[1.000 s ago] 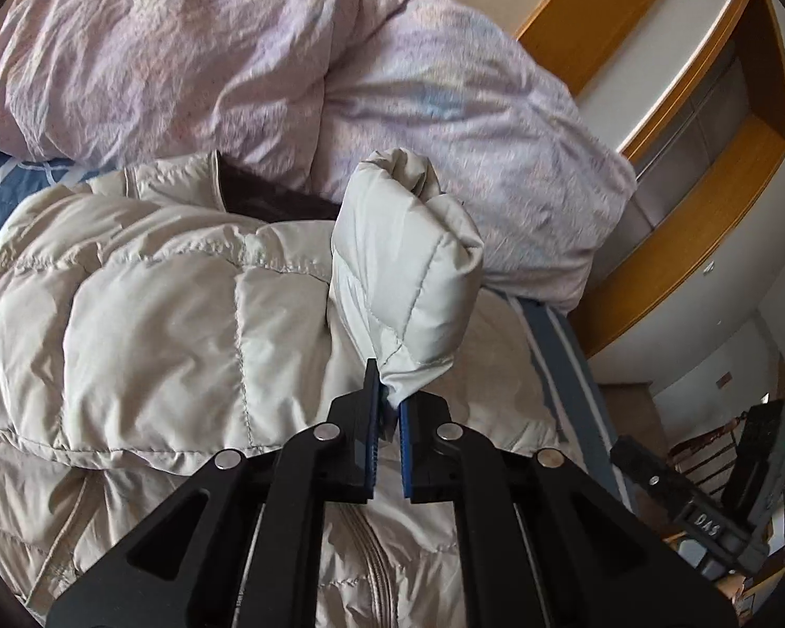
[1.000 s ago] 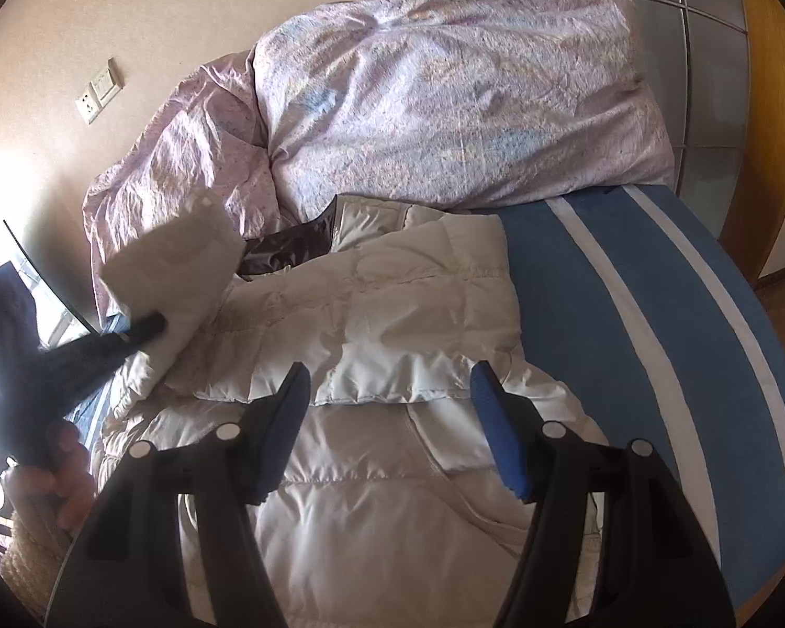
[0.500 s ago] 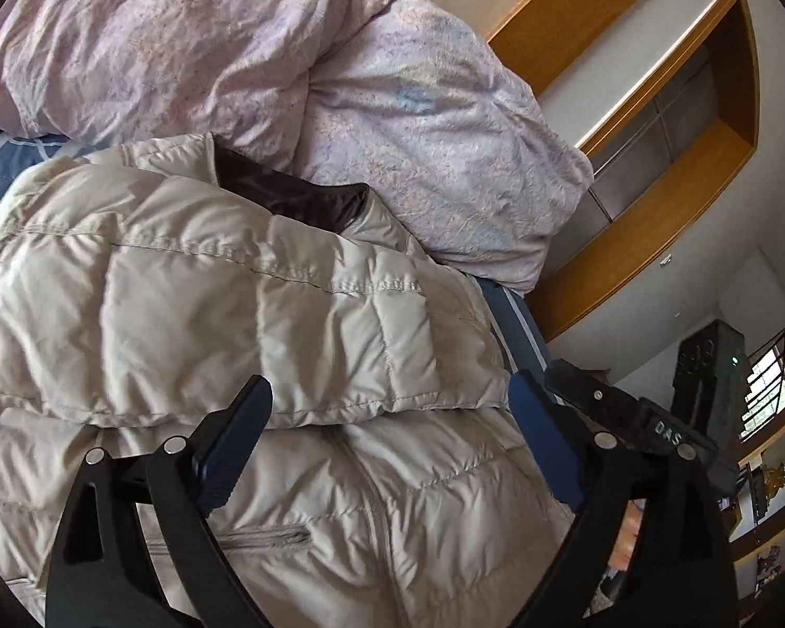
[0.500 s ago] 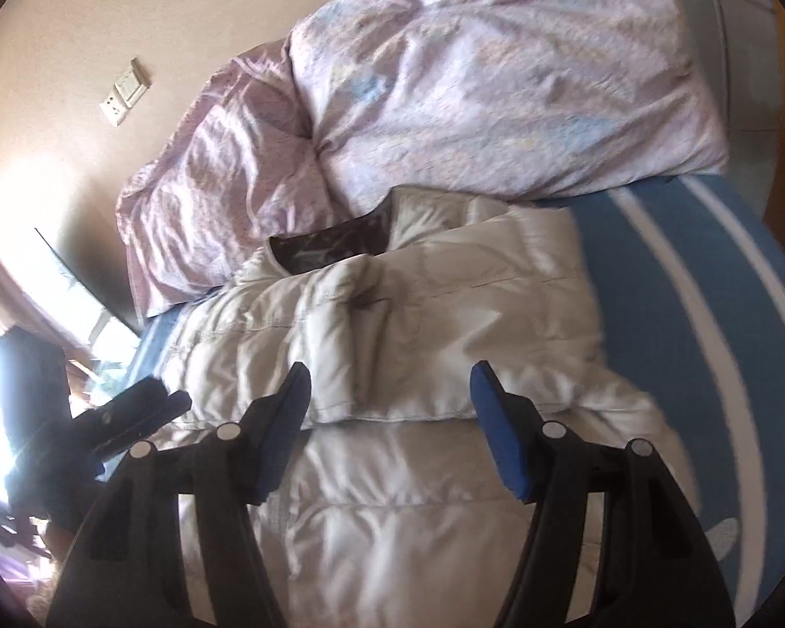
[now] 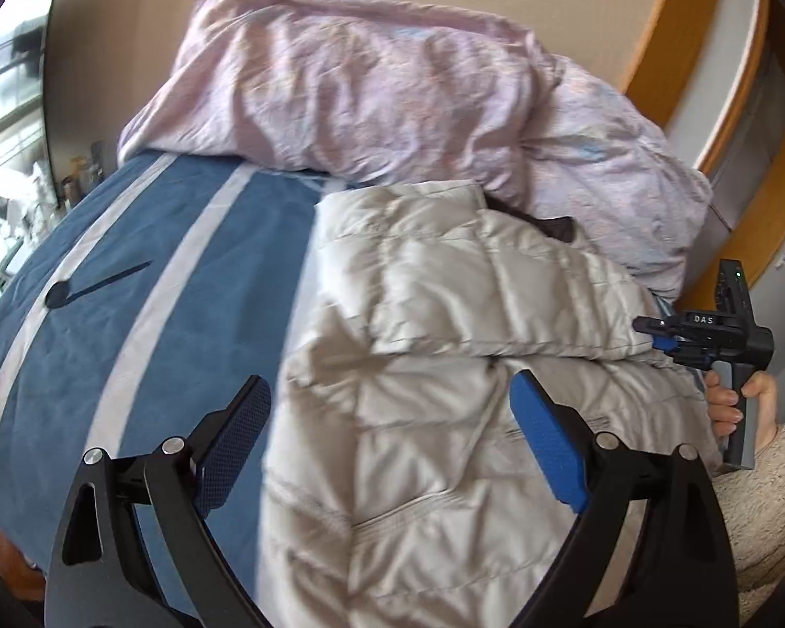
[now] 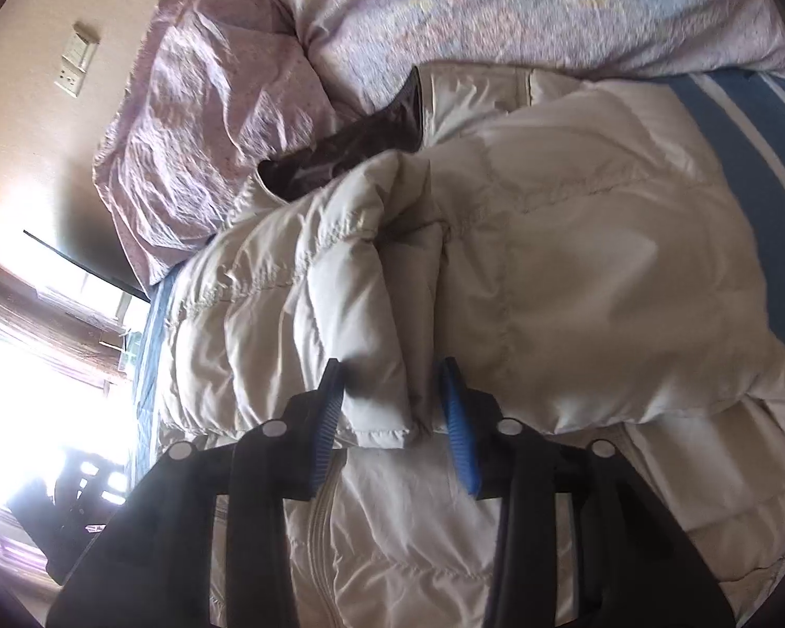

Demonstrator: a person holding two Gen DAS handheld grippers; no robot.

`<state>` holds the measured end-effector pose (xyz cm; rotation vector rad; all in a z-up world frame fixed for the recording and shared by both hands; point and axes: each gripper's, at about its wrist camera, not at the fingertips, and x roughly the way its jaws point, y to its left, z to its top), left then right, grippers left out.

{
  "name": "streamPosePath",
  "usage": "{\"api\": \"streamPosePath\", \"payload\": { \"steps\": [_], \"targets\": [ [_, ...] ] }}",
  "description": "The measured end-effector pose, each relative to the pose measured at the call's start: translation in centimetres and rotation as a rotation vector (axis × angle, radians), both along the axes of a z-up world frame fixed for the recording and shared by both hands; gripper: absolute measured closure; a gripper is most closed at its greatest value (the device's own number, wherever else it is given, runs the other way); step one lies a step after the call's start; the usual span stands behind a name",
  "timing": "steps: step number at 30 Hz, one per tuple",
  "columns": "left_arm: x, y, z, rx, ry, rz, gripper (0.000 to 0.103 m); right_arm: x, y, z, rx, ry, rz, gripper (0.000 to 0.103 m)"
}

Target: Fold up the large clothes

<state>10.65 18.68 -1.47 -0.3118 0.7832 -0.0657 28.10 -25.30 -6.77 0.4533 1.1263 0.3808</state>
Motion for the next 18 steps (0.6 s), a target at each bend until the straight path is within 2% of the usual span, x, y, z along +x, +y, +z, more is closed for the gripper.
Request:
{"api": "streamPosePath", "payload": {
  "steps": [2,5,8,10,12,15,17,18],
  "targets": [
    [-0.3,1.3,-0.8,-0.023,0.02,0.019,0.009,-0.5,0.0,0.8,0.012,-0.055,-0.023,0.092],
    [-0.5,2.8,-1.9,-0.067,0.046,0.037,0.009,-0.9,-0.4,1.7,-0.004,-0.115,-0.078,0.094],
    [-0.6,3.6,-2.7,-0.096,0.062,0.036,0.009,0.1,0.2,-0.8,-0.124,-0.026,-0.091,0.094],
    [-0.8,3.8,-3.2,-0.112,0.074,0.028,0.009,0.7,0.4,-2.1,-0.143,0.009,-0.099,0.091],
    [-0.9,3.9,-3.5,-0.119,0.079,0.016,0.009,0.7,0.4,-1.8,-0.151,0.012,-0.1,0.09],
    [-1.5,3.9,-3.8,-0.126,0.083,-0.014,0.009,-0.7,-0.4,0.0,-0.146,-0.024,-0.085,0.08],
    [-2.0,4.1,-4.1,-0.136,0.089,-0.037,0.009,-2.6,-1.9,1.5,-0.1,-0.067,-0.064,0.061],
    [-2.2,4.2,-4.4,-0.142,0.093,-0.046,0.009,-3.4,-2.8,2.1,-0.081,-0.08,-0.058,0.047]
  ]
}}
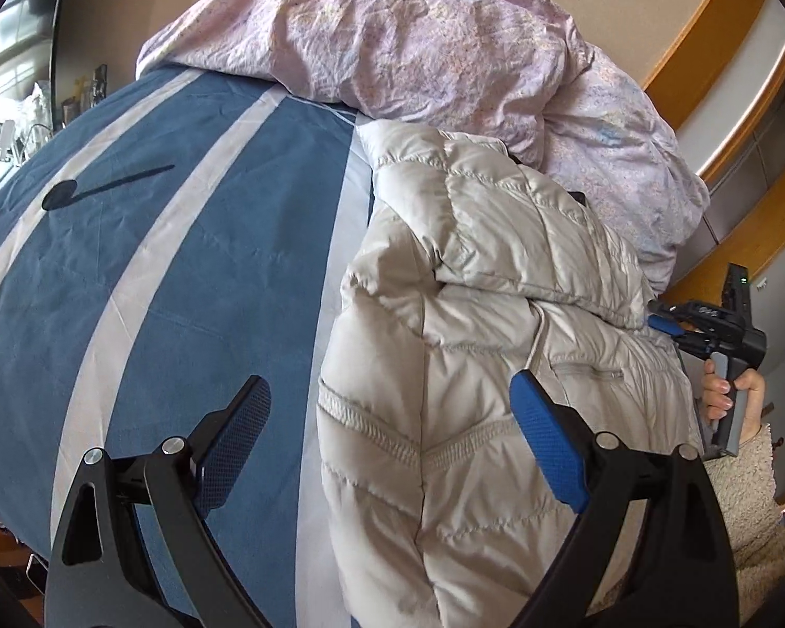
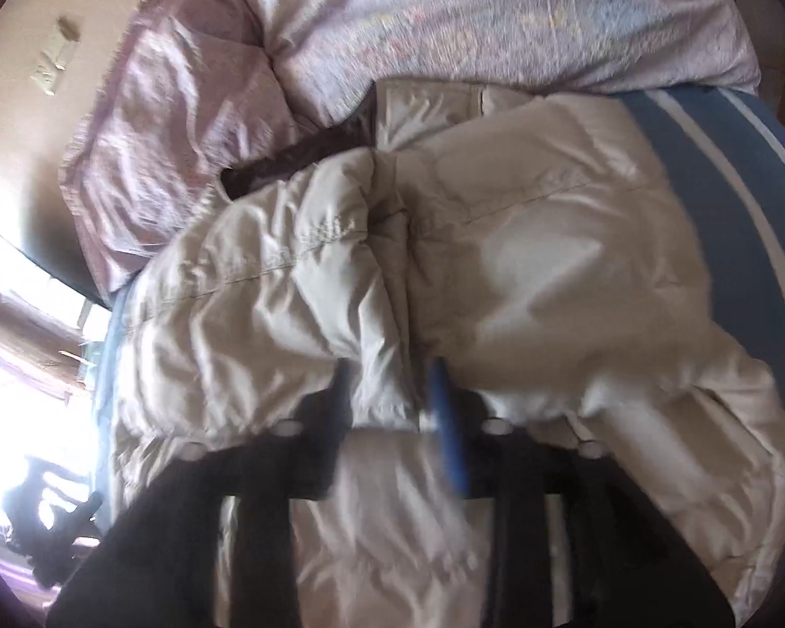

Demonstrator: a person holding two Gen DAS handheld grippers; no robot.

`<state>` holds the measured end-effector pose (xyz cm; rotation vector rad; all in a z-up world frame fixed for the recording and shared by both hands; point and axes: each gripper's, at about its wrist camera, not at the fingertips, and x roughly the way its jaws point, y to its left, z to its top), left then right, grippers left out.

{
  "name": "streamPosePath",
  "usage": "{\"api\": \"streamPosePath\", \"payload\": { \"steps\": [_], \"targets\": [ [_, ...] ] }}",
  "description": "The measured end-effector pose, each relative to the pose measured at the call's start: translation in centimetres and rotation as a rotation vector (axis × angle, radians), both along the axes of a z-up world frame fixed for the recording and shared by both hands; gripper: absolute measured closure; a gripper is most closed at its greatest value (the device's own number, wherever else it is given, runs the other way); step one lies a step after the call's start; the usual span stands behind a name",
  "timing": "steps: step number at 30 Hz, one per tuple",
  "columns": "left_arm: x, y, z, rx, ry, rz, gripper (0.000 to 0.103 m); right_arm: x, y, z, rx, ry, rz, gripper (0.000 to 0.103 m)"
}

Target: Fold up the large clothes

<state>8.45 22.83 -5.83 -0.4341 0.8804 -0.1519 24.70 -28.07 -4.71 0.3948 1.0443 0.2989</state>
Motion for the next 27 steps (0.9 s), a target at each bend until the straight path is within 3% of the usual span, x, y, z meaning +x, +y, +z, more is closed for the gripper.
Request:
{"api": "streamPosePath", "payload": {
  "steps": [1,7,13,19,27],
  "targets": [
    [-0.1,0.1,-0.2,-0.006,0.006,-0.01,0.009,-1.1,-1.1,0.5,0.016,-0.012,0.005,0.04],
    [-1.0,0.1,-1.9,-0.034,0.064,-0.056,0.009,-6.8,-9.9,1.6,0.094,0.013,-0.056,0.034],
    [-1.9,1.1,-3.2,-0.108,0.104,-0.059,0.009,-11.9,-18.5,-0.6,0.174,0.094,-0.16,0.029],
    [-2.6,1.8,-4.1,-0.202,0.14,-0.058,0.01,-13.6,-20.2,-4.3,0.228,0.185,-0.143,0.029],
    [-3.5,0.9,-4.1,-0.183,0.154,-0.087,0.013,-14.1,-19.5,-6.8,0.282,0.245,-0.092,0.029]
  ]
}}
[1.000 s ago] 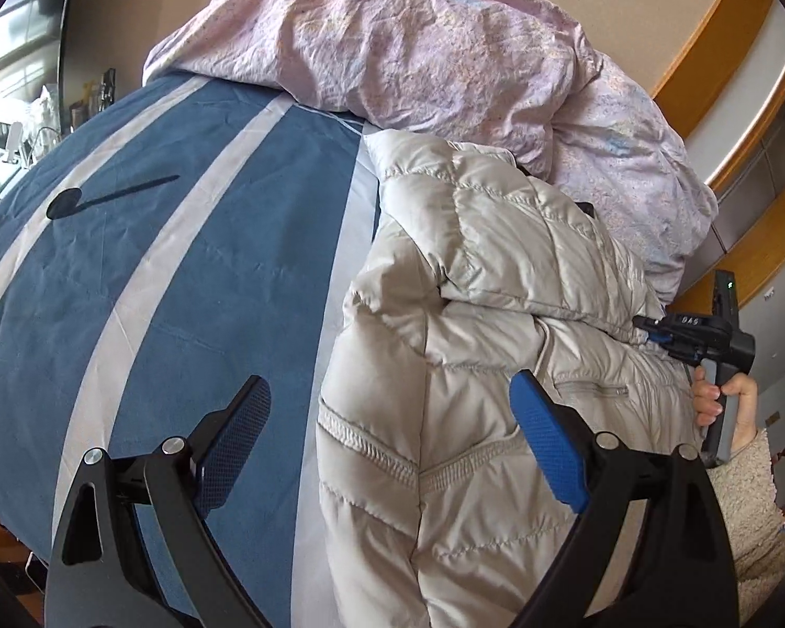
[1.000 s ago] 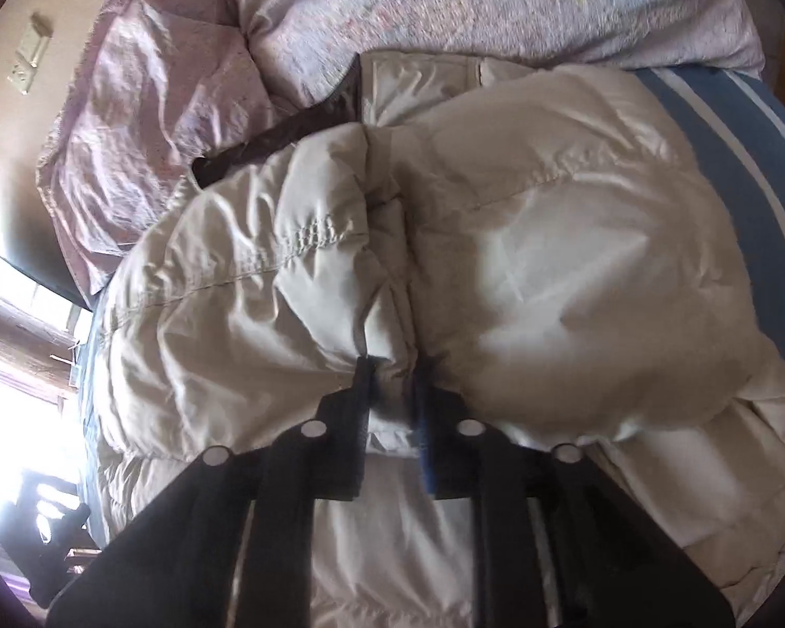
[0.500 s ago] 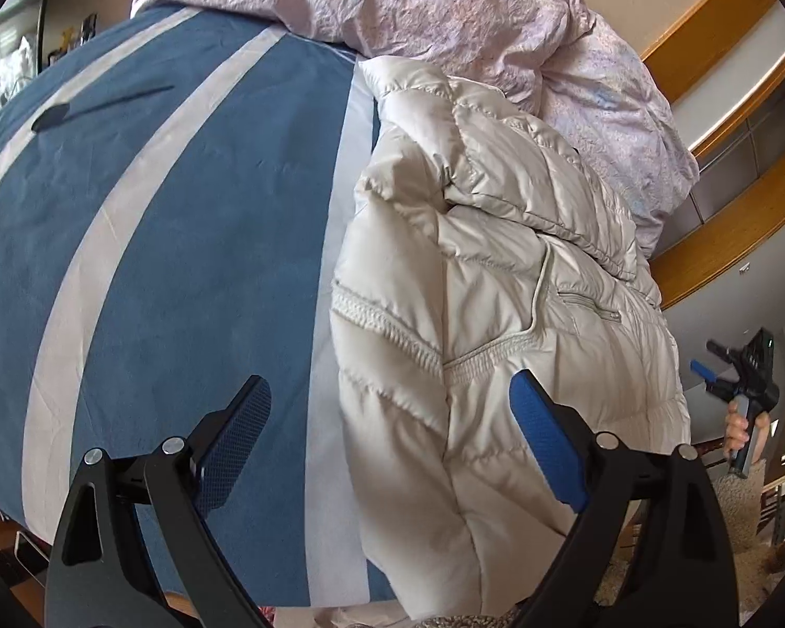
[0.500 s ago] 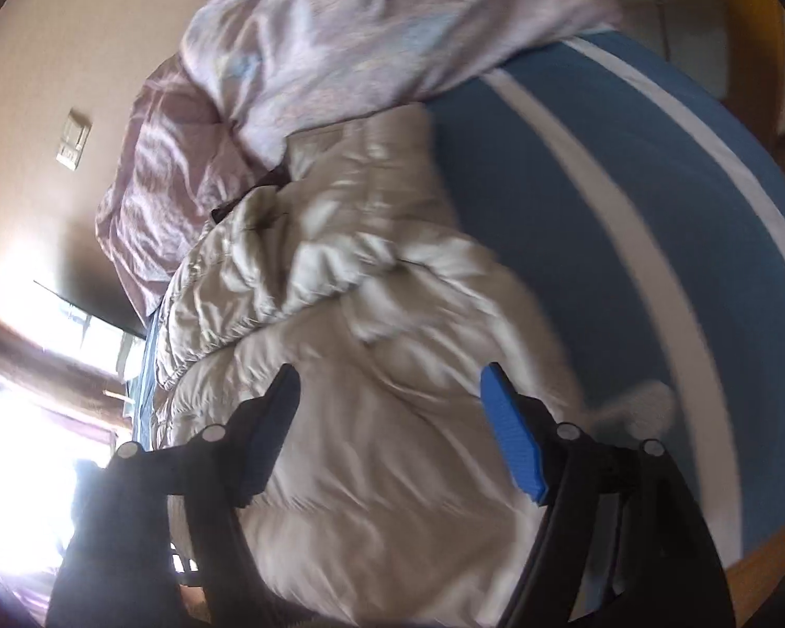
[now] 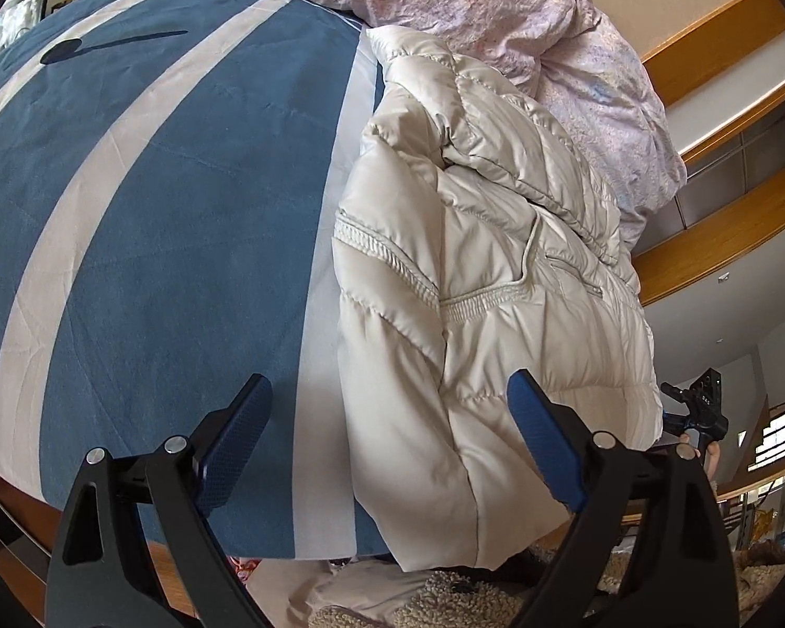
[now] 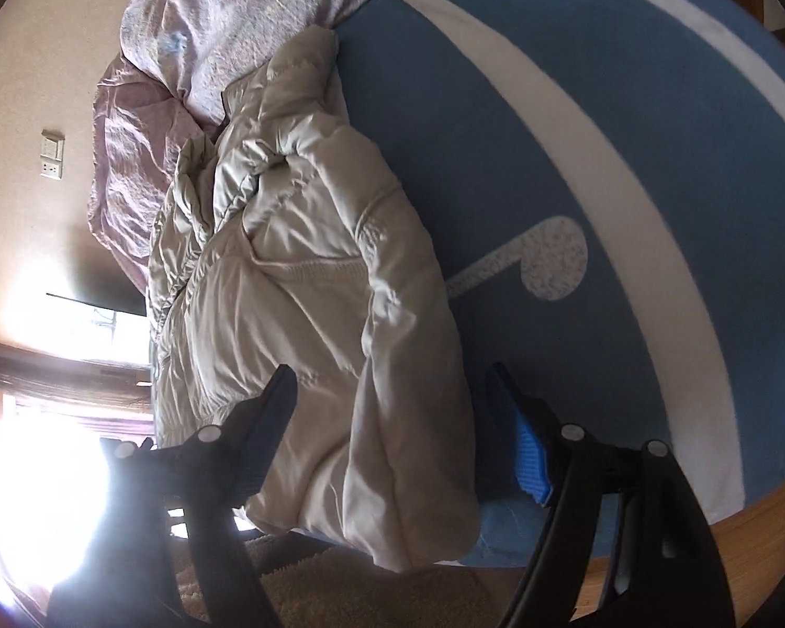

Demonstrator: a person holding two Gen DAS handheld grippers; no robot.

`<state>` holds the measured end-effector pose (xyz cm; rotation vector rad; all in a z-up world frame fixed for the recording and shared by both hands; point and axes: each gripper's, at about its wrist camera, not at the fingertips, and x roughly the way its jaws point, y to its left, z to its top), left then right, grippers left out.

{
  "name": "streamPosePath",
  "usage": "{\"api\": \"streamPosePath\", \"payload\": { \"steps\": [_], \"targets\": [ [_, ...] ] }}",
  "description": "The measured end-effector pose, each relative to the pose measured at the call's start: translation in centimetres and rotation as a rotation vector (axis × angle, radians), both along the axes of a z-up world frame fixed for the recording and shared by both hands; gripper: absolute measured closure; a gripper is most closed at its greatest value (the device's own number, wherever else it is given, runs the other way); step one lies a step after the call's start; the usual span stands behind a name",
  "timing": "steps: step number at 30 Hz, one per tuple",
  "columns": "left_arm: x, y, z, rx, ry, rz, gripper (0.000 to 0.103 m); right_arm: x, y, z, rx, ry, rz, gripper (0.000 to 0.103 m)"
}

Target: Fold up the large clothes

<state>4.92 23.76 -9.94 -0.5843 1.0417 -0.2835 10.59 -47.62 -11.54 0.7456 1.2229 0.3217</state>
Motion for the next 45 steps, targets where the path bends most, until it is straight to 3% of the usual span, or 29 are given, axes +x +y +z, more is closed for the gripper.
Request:
{"api": "streamPosePath", "payload": {
  "steps": [3,7,19,26,30,32,34,36,37,39,45],
  "targets": [
    [0.0,-0.3,-0.2,-0.046,0.01,-0.014,0.014,-0.1,0.7,-0.2,0.008,-0.008,0.03,0.028],
    [0.1,-1.1,-0.1,-0.034,0.014,-0.029,0.015,-0.3,1.5,-0.2,0.028,-0.015,0.064,0.028],
    [-0.7,-3.3,-1.0,-0.182,0.032,-0.102,0.021,-0.8,3.6,0.2,0.058,-0.031,0.143,0.034],
    [-1.1,-3.9,-1.2,-0.192,0.03,-0.072,0.032,-2.0,4.9,0.7,-0.017,-0.025,0.202,0.039],
    [-1.2,-3.7,-1.3,-0.192,0.035,-0.051,0.04,-2.1,5.2,0.6,-0.011,-0.021,0.191,0.041],
    [-1.3,-3.9,-1.4,-0.184,0.034,-0.045,0.044,-2.2,5.3,0.5,-0.019,-0.015,0.182,0.047],
    [-1.3,-4.0,-1.6,-0.166,0.043,-0.029,0.057,-2.0,5.2,0.1,-0.009,-0.003,0.157,0.07],
    [-1.3,-3.7,-1.8,-0.176,0.045,-0.01,0.075,-2.3,4.9,0.2,0.009,-0.019,0.137,0.081],
    [-1.4,-3.4,-1.8,-0.19,0.04,0.0,0.079,-2.4,4.9,0.5,0.01,-0.03,0.127,0.084],
    [-1.4,-2.9,-1.5,-0.217,0.025,0.024,0.087,-2.6,5.0,1.3,-0.001,-0.066,0.109,0.086],
    [-1.9,-2.4,1.2,-0.211,-0.081,0.052,0.091,-3.0,4.6,4.1,0.007,-0.189,0.056,0.089]
  ]
}}
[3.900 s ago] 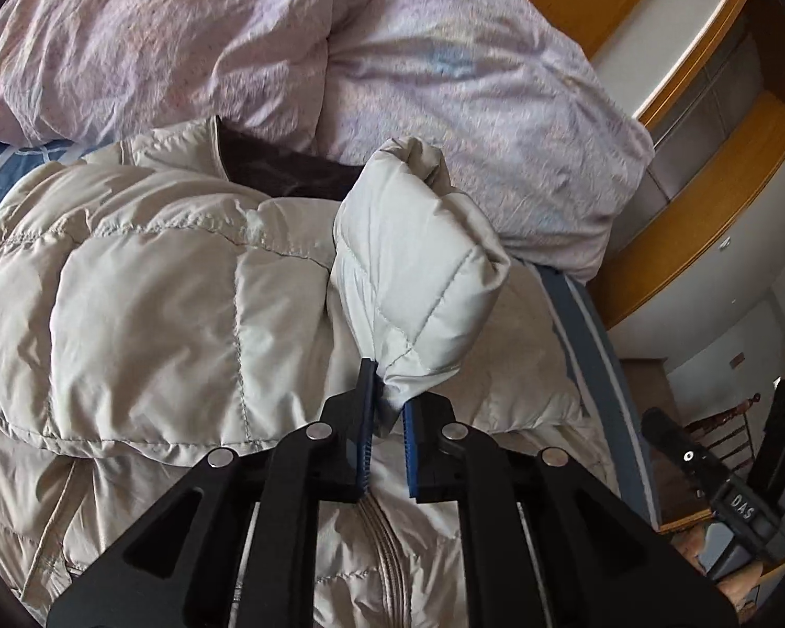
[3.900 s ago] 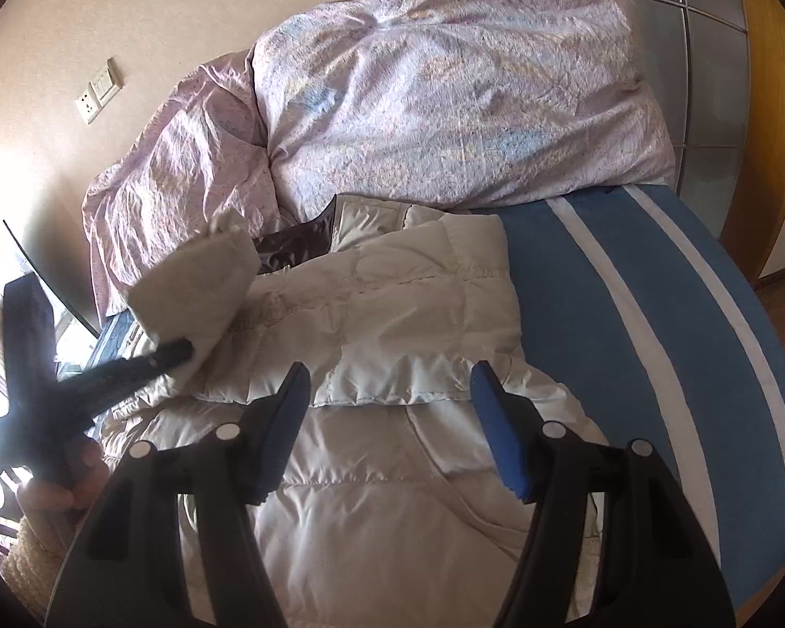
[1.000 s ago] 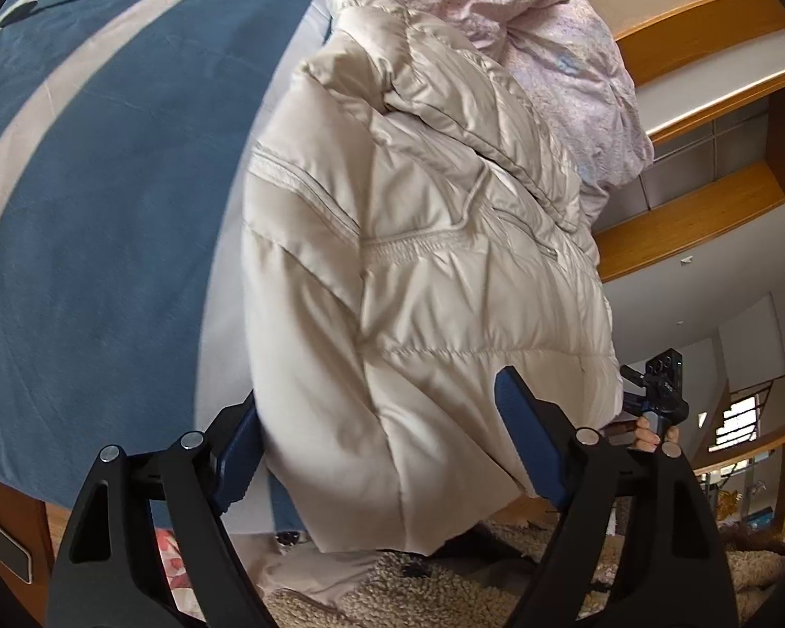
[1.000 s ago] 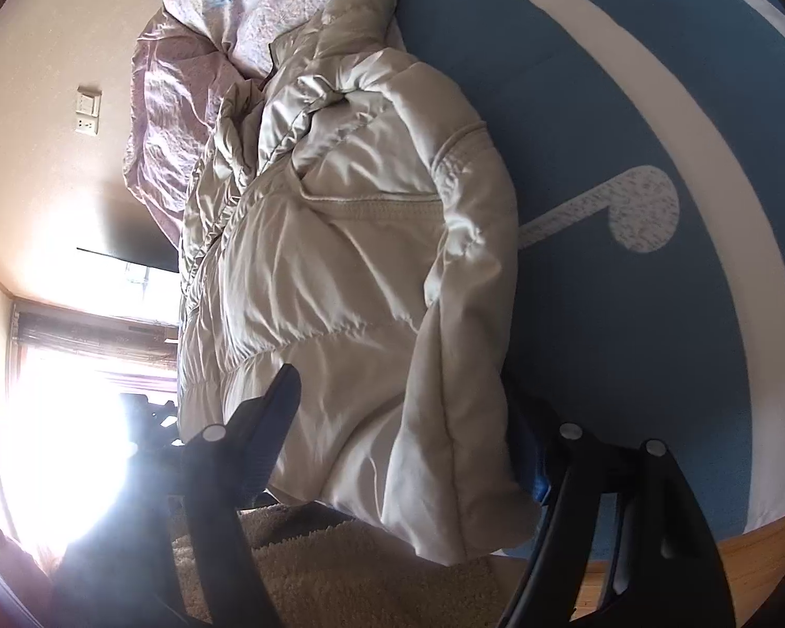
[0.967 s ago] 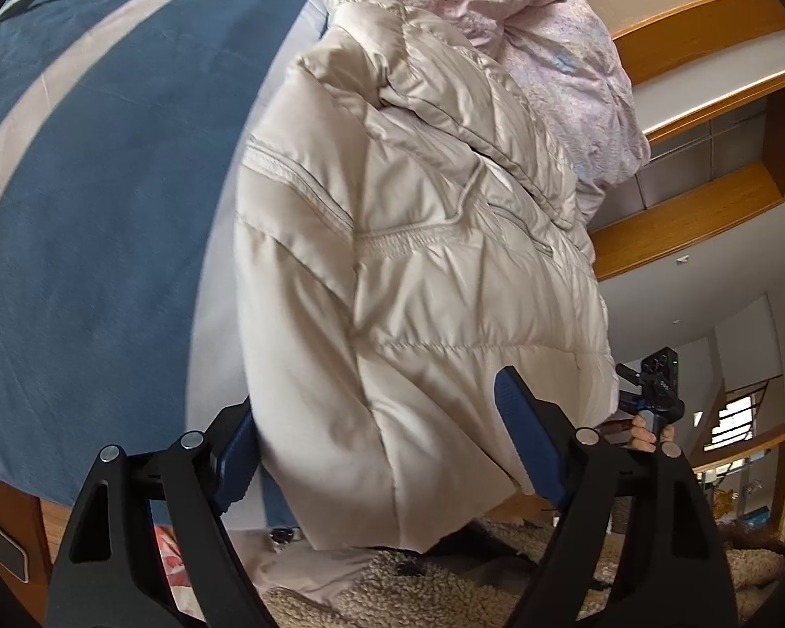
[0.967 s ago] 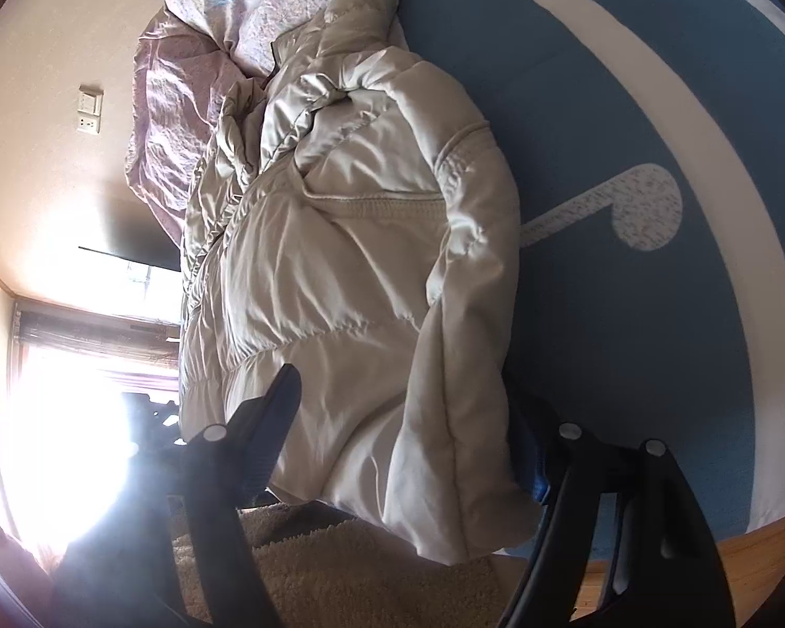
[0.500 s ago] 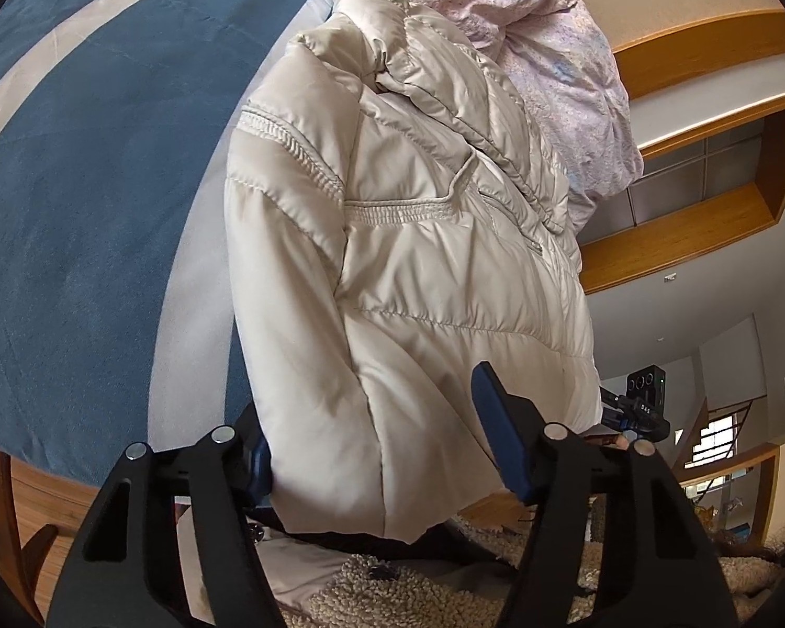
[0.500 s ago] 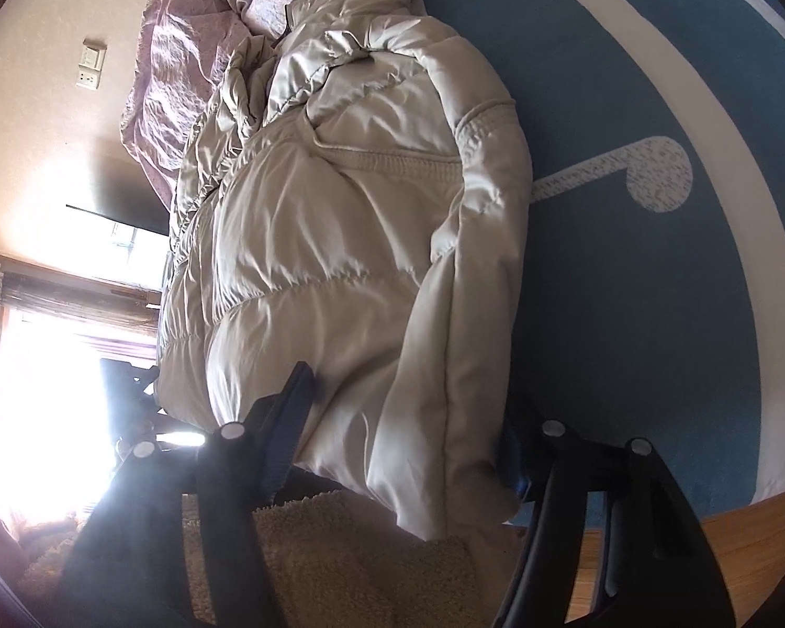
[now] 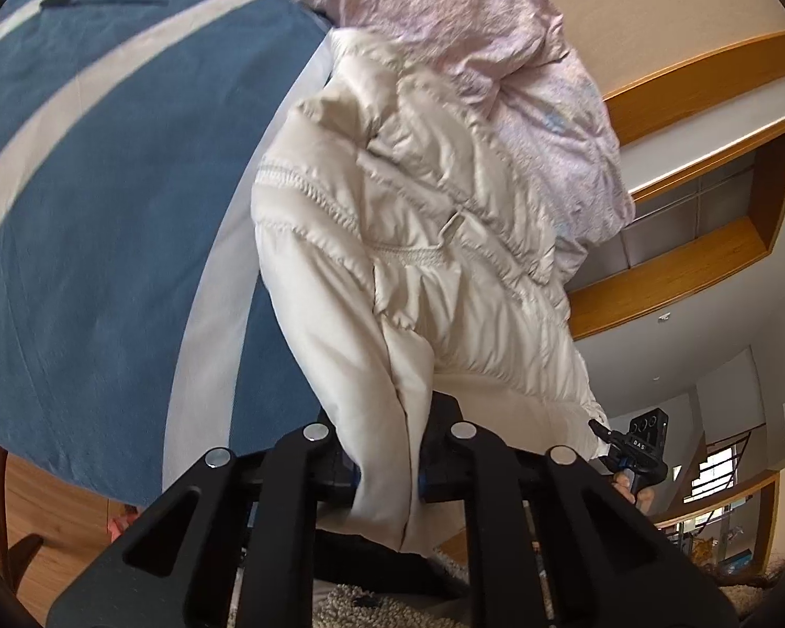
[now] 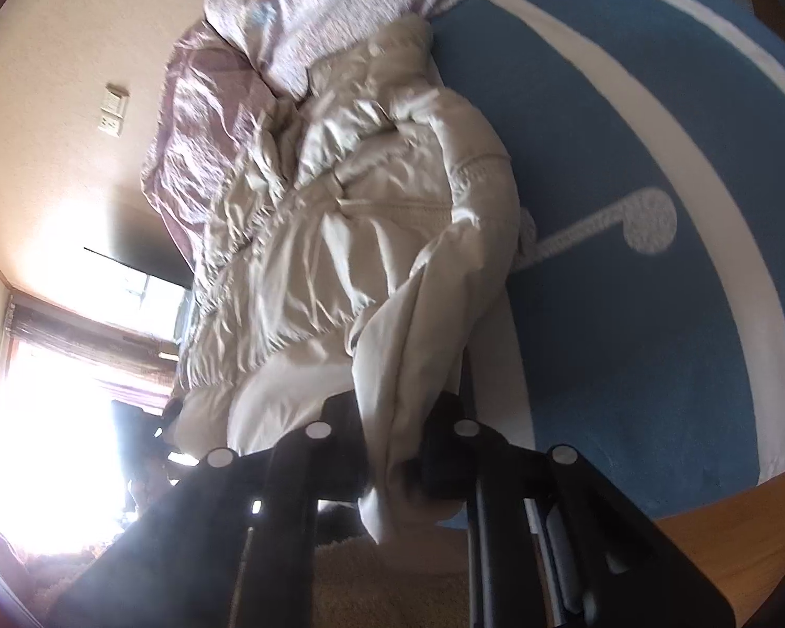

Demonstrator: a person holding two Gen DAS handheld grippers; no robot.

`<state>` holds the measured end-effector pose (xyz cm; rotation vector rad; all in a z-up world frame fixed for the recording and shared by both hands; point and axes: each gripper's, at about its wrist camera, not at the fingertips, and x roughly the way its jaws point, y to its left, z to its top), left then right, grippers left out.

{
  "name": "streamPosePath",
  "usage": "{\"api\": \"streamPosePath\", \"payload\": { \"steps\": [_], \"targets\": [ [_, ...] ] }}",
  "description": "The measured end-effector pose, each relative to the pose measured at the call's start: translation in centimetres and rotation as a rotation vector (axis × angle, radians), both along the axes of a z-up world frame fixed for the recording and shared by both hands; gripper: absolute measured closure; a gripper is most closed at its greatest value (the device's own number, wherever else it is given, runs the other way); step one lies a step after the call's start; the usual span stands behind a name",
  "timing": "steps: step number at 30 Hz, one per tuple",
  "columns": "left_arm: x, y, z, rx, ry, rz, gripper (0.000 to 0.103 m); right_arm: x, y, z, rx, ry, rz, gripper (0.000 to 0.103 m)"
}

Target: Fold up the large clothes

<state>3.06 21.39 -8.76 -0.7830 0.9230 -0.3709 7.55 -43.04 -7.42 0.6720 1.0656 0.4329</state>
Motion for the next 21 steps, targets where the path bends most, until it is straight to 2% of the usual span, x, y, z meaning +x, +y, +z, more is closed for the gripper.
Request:
{"api": "streamPosePath", "payload": {
  "steps": [6,11,21],
  "targets": [
    [-1.0,0.1,2.7,0.024,-0.113,0.022,0.092,-1.2,0.7,3.3,-0.022,-0.117,-0.021,0.09],
    [-1.4,0.3,3.7,0.007,-0.15,0.037,0.092,-1.9,0.6,4.9,-0.017,-0.172,-0.027,0.09],
    [0.9,1.4,6.3,-0.049,-0.221,0.067,0.092,0.7,1.1,8.3,0.033,-0.302,-0.095,0.09]
  ]
}}
